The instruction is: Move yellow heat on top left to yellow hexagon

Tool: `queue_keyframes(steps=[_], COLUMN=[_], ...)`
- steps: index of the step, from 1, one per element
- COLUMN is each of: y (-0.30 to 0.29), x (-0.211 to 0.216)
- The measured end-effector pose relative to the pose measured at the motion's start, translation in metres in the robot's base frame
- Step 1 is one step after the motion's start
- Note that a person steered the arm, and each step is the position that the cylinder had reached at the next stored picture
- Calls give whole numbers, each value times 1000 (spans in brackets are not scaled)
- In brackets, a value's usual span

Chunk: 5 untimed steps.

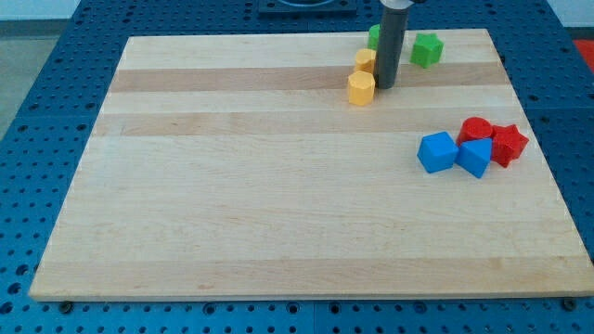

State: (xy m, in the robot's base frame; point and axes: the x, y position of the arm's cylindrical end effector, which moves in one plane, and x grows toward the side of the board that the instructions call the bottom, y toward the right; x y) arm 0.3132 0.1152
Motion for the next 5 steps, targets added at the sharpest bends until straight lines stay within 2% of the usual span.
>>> queue_keyframes(steps=[1, 2, 3, 4, 5], y=[11, -9, -12, 6, 6], x=[13, 39, 25, -30, -33])
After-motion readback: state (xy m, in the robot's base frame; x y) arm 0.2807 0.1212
